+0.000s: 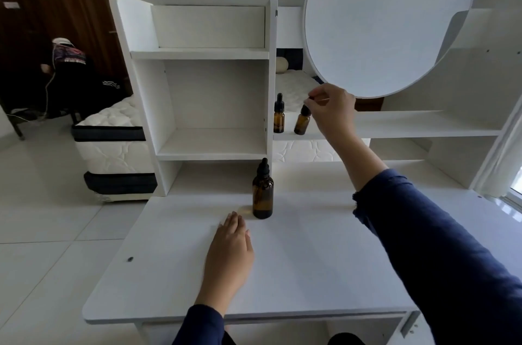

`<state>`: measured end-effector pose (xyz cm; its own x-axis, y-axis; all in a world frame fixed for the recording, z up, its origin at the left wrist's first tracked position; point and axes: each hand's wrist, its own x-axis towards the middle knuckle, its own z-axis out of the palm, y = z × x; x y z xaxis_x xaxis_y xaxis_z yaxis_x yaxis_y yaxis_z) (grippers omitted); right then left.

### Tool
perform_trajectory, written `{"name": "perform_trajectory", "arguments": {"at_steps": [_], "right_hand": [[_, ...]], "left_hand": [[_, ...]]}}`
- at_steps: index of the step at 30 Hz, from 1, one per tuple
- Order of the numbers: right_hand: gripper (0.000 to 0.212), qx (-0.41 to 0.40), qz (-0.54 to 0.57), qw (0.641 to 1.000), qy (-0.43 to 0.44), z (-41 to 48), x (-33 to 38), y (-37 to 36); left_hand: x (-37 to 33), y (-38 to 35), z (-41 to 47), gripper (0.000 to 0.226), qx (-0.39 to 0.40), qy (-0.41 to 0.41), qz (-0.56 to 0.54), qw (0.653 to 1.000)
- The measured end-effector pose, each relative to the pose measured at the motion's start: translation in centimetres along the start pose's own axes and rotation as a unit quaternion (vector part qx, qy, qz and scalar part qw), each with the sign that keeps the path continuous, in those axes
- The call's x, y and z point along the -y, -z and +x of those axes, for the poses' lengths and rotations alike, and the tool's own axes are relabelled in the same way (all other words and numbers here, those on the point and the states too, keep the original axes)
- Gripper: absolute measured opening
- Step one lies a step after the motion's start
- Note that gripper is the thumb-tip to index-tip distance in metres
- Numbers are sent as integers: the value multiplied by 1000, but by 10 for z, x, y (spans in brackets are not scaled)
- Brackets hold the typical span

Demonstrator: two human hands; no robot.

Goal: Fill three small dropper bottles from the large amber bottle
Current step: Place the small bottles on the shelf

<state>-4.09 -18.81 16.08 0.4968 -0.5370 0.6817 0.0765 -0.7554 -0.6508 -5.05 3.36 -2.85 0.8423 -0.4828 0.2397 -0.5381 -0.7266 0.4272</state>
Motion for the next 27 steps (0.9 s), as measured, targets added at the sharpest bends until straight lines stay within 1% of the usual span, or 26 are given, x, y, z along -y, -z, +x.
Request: {"name": "perform_trajectory", "arguments": {"at_steps": [3,9,15,23,25,27], "right_hand": [[11,4,17,1000,-1,1,0,-11],[13,17,10,1000,4,7,-1,-26],[13,30,26,999,10,10,0,-33],[13,36,63,997,-10,11,-2,-40],[16,36,58,998,-13,10,-1,-39],[24,32,55,998,-10,8,1,-35]], "left_hand": [[1,-1,1,49,2,0,2,1000],[1,-1,3,49,-5,-2,7,1000],[0,0,2,48,-5,0,7,1000],[-1,2,0,48,-3,7,4,1000],[-2,3,1,48,-4,9,5,1000],[-2,4,0,48,-1,9,7,1000]]}}
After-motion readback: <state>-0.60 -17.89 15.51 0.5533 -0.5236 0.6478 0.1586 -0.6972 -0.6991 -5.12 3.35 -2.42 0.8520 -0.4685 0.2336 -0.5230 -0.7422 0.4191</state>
